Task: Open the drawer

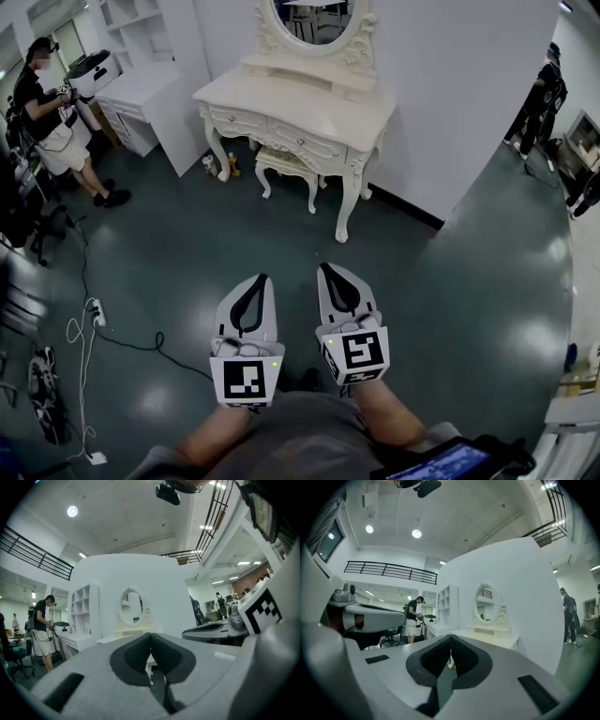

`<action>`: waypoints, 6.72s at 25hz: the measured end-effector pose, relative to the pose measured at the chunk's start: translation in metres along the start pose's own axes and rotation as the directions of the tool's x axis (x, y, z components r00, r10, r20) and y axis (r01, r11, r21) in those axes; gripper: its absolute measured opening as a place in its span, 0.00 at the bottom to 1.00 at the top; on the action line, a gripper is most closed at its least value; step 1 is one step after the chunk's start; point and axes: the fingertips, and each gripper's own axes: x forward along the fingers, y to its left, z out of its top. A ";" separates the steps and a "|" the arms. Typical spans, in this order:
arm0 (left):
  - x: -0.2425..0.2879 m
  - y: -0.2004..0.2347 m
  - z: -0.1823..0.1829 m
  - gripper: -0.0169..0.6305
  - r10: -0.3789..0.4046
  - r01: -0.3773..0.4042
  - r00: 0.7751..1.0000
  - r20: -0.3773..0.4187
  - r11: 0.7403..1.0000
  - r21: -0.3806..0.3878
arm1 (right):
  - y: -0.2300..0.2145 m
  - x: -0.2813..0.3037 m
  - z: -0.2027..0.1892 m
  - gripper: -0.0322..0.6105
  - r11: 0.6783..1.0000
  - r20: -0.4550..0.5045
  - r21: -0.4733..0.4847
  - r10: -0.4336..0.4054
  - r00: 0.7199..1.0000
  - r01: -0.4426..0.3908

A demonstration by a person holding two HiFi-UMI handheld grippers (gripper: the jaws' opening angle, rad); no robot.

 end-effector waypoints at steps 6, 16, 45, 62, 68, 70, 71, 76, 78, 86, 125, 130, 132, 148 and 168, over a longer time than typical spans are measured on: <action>0.025 0.011 -0.020 0.05 0.012 -0.012 0.999 -0.037 1.000 -0.016 | -0.012 0.023 -0.023 0.07 1.000 -0.044 0.017 -0.001 0.999 0.002; 0.112 0.066 -0.051 0.05 -0.017 0.013 0.996 -0.082 0.999 -0.050 | -0.038 0.117 -0.047 0.07 0.999 -0.092 0.027 -0.044 0.995 0.047; 0.312 0.203 -0.058 0.05 -0.177 0.175 0.984 -0.026 0.983 -0.056 | -0.086 0.334 -0.026 0.07 0.975 -0.091 -0.020 -0.222 0.971 0.221; 0.430 0.205 -0.098 0.05 -0.209 0.203 0.970 -0.123 0.977 -0.058 | -0.163 0.423 -0.066 0.07 0.967 -0.147 0.031 -0.248 0.958 0.255; 0.502 0.205 -0.112 0.05 -0.241 0.238 0.956 -0.169 0.970 -0.040 | -0.206 0.480 -0.084 0.07 0.966 -0.179 0.064 -0.235 0.955 0.250; 0.526 0.205 -0.114 0.05 -0.245 0.239 0.953 -0.176 0.970 -0.052 | -0.221 0.498 -0.087 0.07 0.965 -0.184 0.072 -0.235 0.954 0.251; 0.539 0.204 -0.113 0.05 -0.246 0.240 0.954 -0.174 0.969 -0.053 | -0.228 0.507 -0.088 0.07 0.966 -0.185 0.075 -0.231 0.955 0.248; 0.591 0.204 -0.100 0.05 -0.265 0.264 0.951 -0.160 0.964 -0.029 | -0.258 0.544 -0.081 0.07 0.968 -0.170 0.074 -0.225 0.959 0.240; 0.606 0.205 -0.095 0.05 -0.271 0.269 0.952 -0.139 0.962 -0.036 | -0.265 0.557 -0.075 0.07 0.968 -0.154 0.064 -0.232 0.961 0.244; 0.653 0.229 -0.087 0.05 -0.332 0.331 0.937 -0.111 0.943 -0.029 | -0.286 0.596 -0.057 0.07 0.951 -0.136 0.028 -0.300 0.944 0.307; 0.674 0.244 -0.275 0.05 -0.622 0.608 0.719 -0.309 0.779 -0.154 | -0.267 0.612 -0.276 0.09 0.784 -0.448 0.095 -0.516 0.730 0.613; 0.679 0.248 -0.288 0.05 -0.615 0.597 0.721 -0.318 0.785 -0.164 | -0.270 0.619 -0.294 0.22 0.783 -0.459 0.096 -0.514 0.725 0.615; 0.680 0.250 -0.294 0.05 -0.611 0.593 0.724 -0.320 0.788 -0.165 | -0.270 0.618 -0.304 0.26 0.777 -0.468 0.096 -0.516 0.717 0.622; 0.680 0.276 -0.305 0.05 -0.598 0.577 0.727 -0.337 0.799 -0.171 | -0.279 0.640 -0.328 0.33 0.738 -0.496 0.101 -0.544 0.677 0.667; 0.684 0.282 -0.308 0.05 -0.595 0.570 0.724 -0.349 0.801 -0.183 | -0.297 0.640 -0.331 0.26 0.610 -0.493 0.218 -0.606 0.625 0.762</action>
